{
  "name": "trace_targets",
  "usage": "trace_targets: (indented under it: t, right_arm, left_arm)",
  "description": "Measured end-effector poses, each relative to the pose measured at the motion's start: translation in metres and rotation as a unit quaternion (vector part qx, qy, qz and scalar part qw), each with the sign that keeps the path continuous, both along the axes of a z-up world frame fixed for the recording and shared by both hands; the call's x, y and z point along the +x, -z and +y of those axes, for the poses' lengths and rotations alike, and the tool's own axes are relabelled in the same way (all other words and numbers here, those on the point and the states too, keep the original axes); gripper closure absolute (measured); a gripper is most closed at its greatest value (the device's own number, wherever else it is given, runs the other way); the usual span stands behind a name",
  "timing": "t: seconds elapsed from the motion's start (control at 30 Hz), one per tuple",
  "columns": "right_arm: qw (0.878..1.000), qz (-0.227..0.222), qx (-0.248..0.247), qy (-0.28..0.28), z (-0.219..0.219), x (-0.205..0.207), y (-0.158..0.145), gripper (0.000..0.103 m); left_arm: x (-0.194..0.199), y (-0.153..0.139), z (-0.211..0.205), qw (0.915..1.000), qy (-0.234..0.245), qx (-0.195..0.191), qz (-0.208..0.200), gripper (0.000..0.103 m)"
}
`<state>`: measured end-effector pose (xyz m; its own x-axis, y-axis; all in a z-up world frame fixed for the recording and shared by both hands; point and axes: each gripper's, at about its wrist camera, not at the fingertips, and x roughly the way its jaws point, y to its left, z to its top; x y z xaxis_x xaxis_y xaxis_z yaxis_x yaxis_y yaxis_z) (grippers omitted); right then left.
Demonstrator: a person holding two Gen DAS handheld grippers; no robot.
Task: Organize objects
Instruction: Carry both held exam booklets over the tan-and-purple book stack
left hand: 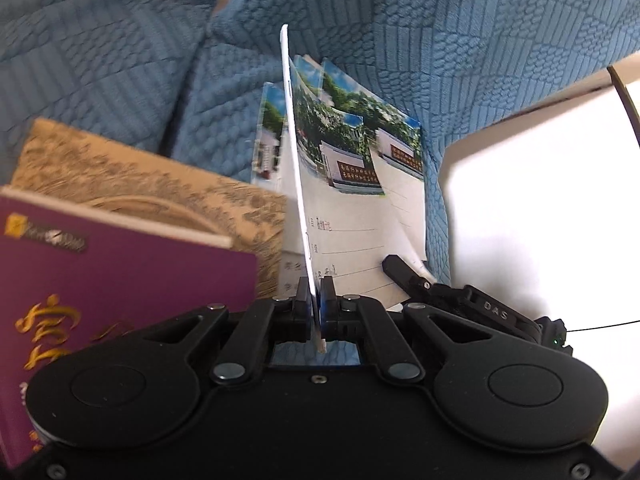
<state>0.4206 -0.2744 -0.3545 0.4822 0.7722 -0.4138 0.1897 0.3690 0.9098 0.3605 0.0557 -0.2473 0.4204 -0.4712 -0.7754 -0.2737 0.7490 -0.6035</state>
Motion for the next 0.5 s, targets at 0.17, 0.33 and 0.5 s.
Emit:
trace_targets:
  t: [0.17,0.33,0.5]
  right_arm:
    - [0.999,-0.026,-0.022,-0.020,0.012,0.003,-0.008,0.096]
    - [0.991,-0.096,-0.083,-0.032,0.024,-0.012,-0.045,0.097]
    - [0.989,-0.115,-0.089,-0.020,0.023,-0.028,-0.071,0.097]
  left_arm:
    - [-0.013,-0.009,0.013,0.9999,-0.014,0.005,-0.008,0.101]
    - [-0.022,-0.022,0.021,0.9993,-0.023,0.012,-0.025,0.101]
    - [-0.033,-0.042,0.025,0.9985,-0.022,0.015,-0.048,0.100]
